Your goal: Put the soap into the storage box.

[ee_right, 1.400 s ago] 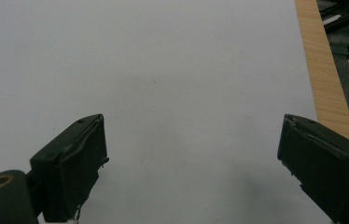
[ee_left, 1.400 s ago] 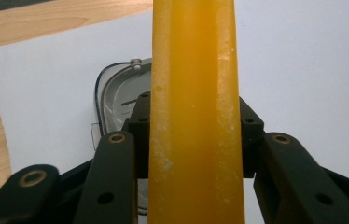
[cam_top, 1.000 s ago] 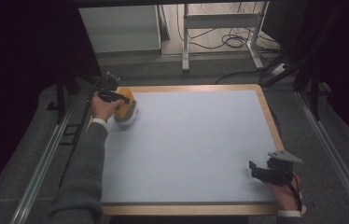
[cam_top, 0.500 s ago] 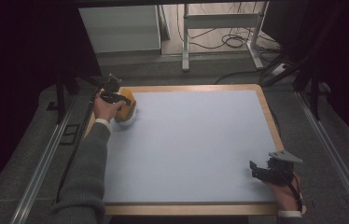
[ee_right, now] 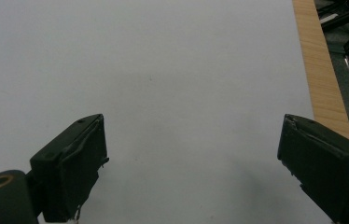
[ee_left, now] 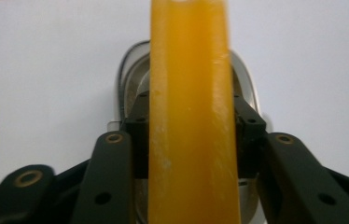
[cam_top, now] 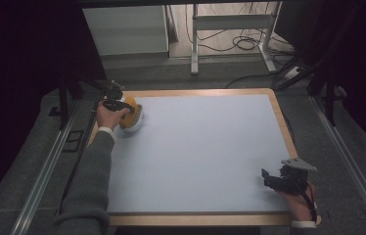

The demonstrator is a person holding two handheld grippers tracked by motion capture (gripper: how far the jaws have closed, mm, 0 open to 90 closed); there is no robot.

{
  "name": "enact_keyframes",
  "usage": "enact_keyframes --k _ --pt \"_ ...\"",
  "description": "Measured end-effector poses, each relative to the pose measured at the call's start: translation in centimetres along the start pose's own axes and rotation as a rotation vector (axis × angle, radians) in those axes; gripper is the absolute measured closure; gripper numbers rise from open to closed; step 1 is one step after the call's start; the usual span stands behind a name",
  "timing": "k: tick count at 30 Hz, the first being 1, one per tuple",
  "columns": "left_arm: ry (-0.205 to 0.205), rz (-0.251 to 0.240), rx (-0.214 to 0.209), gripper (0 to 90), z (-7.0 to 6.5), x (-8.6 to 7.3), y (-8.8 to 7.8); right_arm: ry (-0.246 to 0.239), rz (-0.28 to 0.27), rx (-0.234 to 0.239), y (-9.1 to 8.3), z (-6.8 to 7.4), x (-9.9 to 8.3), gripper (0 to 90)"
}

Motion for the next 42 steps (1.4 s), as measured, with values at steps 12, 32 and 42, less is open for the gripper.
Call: enact_keyframes --k 12,32,42 --pt "0.022 -0.021 0.022 24.7 0.2 -0.5 -1.7 -0.002 0.002 0.000 0.0 0.0 0.0 8.1" --pt "0.211 -0.138 -0.108 20.7 -4.0 -5.0 -7.8 -0.005 -0.003 0.005 0.0 0.3 0.2 8.1" --pt "0.279 -0.182 -0.196 23.5 -5.9 -10.5 -8.1 -0.010 -0.011 0.008 -0.2 0.3 0.3 8.1"
Point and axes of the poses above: each handheld gripper's, and its own axes: y roughly forward along the jaws, x roughly out of its top, z roughly to its left, the point moved 1 cm from there along y, roughly forward along the jaws, and after that the axes turned 6 degrees about -x, right-handed, at the moved point
